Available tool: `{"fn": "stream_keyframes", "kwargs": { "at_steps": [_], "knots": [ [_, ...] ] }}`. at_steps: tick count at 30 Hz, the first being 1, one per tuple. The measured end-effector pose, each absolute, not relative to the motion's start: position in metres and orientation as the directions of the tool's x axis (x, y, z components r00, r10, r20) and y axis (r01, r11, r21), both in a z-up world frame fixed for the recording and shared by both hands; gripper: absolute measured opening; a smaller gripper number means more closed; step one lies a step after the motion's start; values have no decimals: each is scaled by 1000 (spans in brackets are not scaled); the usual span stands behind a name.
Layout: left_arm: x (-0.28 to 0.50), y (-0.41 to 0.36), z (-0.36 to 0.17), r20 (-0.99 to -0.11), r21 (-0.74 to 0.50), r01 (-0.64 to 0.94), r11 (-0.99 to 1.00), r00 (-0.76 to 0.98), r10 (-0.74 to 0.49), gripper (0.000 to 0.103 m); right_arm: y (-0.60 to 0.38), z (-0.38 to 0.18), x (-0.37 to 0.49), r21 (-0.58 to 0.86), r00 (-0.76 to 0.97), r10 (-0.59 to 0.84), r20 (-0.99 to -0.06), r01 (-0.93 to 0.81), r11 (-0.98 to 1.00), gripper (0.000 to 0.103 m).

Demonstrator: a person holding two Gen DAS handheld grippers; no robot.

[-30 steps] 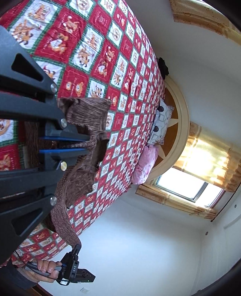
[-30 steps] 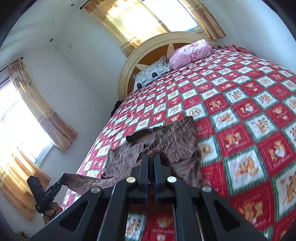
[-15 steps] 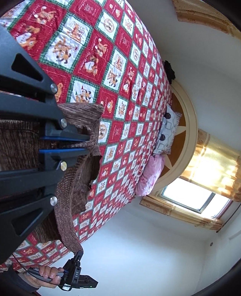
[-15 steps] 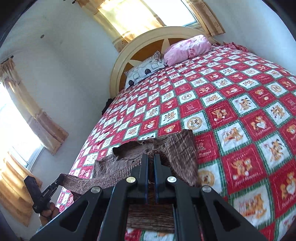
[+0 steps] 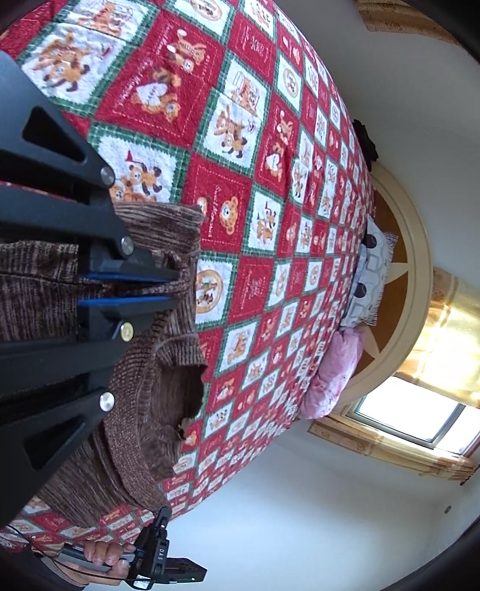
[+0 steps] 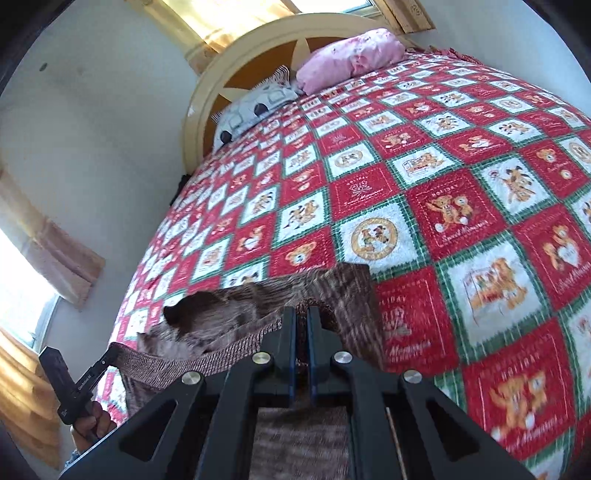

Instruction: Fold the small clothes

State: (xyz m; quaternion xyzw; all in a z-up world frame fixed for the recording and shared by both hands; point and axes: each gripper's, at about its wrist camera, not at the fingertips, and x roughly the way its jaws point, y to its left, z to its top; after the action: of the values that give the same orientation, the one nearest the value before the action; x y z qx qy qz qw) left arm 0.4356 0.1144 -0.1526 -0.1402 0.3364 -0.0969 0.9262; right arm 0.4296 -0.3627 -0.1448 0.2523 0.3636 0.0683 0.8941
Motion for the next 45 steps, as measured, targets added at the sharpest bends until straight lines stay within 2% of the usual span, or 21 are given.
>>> {"fn": "stream_keyframes", "kwargs": {
  "at_steps": [8,11,12,13,15,17,19,20,21,22,26,30,34,39,42,45],
  "knots": [
    [457,121,-168,-619,-319,48,946,745,-247,9,-364,-167,476,476,686,276,-674,118,871,5],
    [457,123,-167,-630,-271,3,963,755,-180,11,-370,-174,490,485,673,256,-694,174,857,7],
    [457,125,-164,-626,-261,-3,965,761,-167,16,-371,-174,492,459,675,220,-705,198,866,17],
    [457,128,-161,-624,-249,-10,969,767,-152,21,-372,-173,491,443,679,198,-707,208,872,44],
    [452,138,-152,-607,-230,-51,972,788,-102,48,-373,-170,484,451,696,202,-689,193,872,73],
    [441,145,-143,-573,-244,-45,969,812,-107,51,-370,-164,475,455,711,216,-669,162,875,73],
    [427,139,-138,-573,-203,14,979,809,-130,55,-359,-156,461,428,721,219,-658,118,896,72],
    [419,132,-138,-584,-158,41,987,802,-127,62,-352,-152,453,415,718,237,-655,80,906,72],
    [412,123,-140,-600,-106,82,991,790,-130,72,-344,-150,447,408,711,256,-654,46,912,72],
    [407,115,-144,-616,-54,116,992,778,-125,75,-335,-149,441,396,701,279,-656,4,918,72],
    [402,88,-165,-666,135,185,973,745,-49,77,-291,-160,434,300,605,319,-730,-136,944,72],
    [431,83,-182,-742,116,192,975,669,-43,77,-266,-177,456,277,510,321,-798,-163,947,72],
    [457,88,-181,-719,175,105,979,693,54,80,-258,-180,491,238,510,278,-814,-144,961,72],
    [474,131,-173,-710,86,-105,991,691,135,80,-277,-152,519,262,664,230,-711,-54,964,72],
    [465,142,-178,-720,58,-133,989,681,134,80,-293,-146,516,298,701,223,-678,-16,955,73],
    [448,143,-178,-712,65,-132,989,689,138,80,-307,-145,497,267,728,188,-659,-7,964,73]
  ]
}}
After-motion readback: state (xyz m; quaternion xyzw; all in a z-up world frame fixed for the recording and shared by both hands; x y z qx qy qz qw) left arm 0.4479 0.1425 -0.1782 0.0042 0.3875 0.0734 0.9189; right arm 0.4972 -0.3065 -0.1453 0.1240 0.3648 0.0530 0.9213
